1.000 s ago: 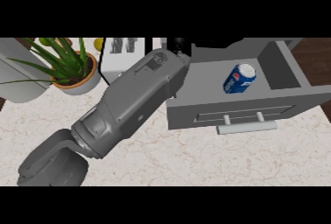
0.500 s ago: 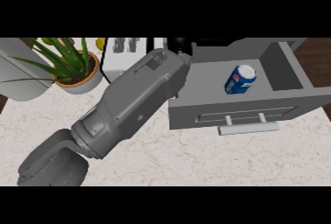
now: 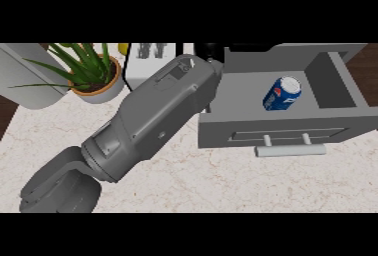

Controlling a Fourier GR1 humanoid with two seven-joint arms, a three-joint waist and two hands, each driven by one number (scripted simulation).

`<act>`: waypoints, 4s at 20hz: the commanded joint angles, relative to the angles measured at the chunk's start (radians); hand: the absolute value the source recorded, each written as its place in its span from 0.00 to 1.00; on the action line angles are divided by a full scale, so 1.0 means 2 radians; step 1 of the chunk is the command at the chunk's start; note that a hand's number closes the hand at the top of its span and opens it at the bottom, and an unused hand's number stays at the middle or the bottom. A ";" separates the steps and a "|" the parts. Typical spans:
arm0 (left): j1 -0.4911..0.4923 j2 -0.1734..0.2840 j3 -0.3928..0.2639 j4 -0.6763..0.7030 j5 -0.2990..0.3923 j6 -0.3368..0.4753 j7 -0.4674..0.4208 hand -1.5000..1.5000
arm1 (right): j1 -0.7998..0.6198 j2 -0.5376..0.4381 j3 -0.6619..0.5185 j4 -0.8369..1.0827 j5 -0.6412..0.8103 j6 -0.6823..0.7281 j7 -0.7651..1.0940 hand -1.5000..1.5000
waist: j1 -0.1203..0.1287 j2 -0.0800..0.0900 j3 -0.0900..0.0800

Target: Pick up the can, place it into the drawer and close the drawer

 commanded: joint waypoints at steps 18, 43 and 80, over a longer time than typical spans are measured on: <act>0.005 0.035 0.004 -0.037 -0.026 0.020 0.065 0.00 | -0.216 -0.017 0.245 0.290 0.432 -0.155 -0.076 0.00 | 0.031 -0.009 0.000; 0.117 0.163 0.002 -0.214 -0.087 0.018 0.148 0.00 | -0.454 -0.008 0.220 0.847 0.625 -0.452 -0.088 0.00 | 0.048 -0.006 0.000; 0.165 0.245 0.026 -0.361 -0.119 0.021 0.225 0.00 | -0.686 -0.058 0.040 1.093 0.513 -0.493 -0.192 0.00 | 0.079 0.005 0.003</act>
